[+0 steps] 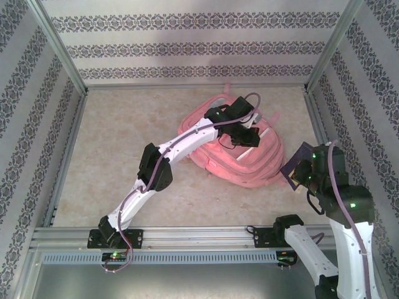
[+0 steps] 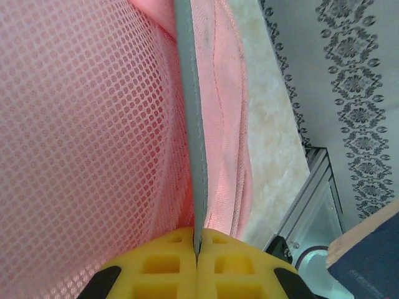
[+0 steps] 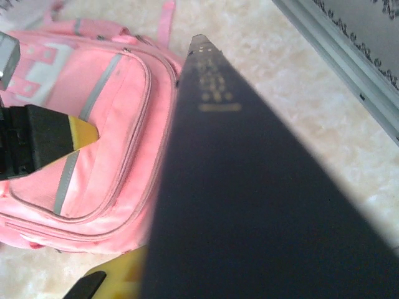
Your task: Pack the student bag
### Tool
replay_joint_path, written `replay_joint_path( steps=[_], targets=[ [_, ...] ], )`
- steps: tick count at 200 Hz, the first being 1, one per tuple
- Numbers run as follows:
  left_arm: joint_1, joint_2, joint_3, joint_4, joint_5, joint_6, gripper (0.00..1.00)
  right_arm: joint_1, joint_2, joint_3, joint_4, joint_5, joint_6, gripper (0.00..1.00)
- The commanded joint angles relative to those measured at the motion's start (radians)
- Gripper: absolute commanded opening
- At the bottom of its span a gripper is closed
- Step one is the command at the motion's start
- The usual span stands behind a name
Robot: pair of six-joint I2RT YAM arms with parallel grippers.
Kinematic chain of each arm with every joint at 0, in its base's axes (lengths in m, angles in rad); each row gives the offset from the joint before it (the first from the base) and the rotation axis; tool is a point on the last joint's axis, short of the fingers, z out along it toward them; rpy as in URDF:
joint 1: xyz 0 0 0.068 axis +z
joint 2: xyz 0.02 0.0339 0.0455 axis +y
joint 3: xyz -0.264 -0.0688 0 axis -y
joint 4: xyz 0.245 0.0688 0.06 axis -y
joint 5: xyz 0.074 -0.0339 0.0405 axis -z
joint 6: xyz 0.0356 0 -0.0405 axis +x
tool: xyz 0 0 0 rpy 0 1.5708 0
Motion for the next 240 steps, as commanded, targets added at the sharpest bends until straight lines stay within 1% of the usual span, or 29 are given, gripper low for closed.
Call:
replay_joint_path(
  steps=[1,49,62,75,94,107,127,142,157,170,182,190,215,240],
  targets=[
    [0.06,-0.168,0.054,0.021,-0.051,-0.034,0.0,-0.008,-0.012,0.064,0.034,0.058,-0.03,0.0],
    [0.166,-0.305,0.04,0.034,0.037,-0.149,0.0,-0.005,-0.044,0.061,0.067,0.086,-0.002,0.0],
    [0.195,-0.334,0.029,0.037,0.065,-0.169,0.0,-0.005,-0.061,0.026,0.106,0.05,0.011,0.0],
    [0.229,-0.352,0.016,0.058,0.116,-0.194,0.0,-0.005,-0.078,-0.022,0.175,-0.045,0.024,0.0],
    [0.271,-0.353,0.007,0.095,0.202,-0.234,0.0,-0.006,-0.111,-0.117,0.334,-0.234,0.048,0.0],
    [0.288,-0.352,0.007,0.105,0.24,-0.247,0.0,-0.008,-0.119,-0.175,0.446,-0.365,0.103,0.0],
    [0.303,-0.351,0.006,0.153,0.301,-0.282,0.0,-0.008,-0.112,-0.279,0.695,-0.592,0.227,0.0],
    [0.312,-0.35,0.003,0.2,0.332,-0.316,0.0,-0.007,-0.086,-0.345,0.845,-0.69,0.341,0.0],
    [0.319,-0.348,0.004,0.241,0.36,-0.348,0.0,-0.008,-0.072,-0.406,0.958,-0.701,0.429,0.0],
    [0.322,-0.343,0.004,0.268,0.388,-0.37,0.0,-0.01,-0.058,-0.443,1.031,-0.689,0.472,0.0],
    [0.328,-0.343,0.005,0.284,0.407,-0.383,0.0,-0.01,-0.025,-0.478,1.12,-0.713,0.514,0.0],
    [0.329,-0.344,0.006,0.29,0.415,-0.386,0.0,-0.01,0.002,-0.489,1.141,-0.719,0.531,0.0],
    [0.333,-0.35,0.005,0.297,0.437,-0.389,0.0,-0.001,0.062,-0.521,1.196,-0.705,0.533,0.0],
    [0.335,-0.35,0.003,0.301,0.459,-0.388,0.0,0.003,0.138,-0.522,1.213,-0.692,0.48,0.0]
  ],
)
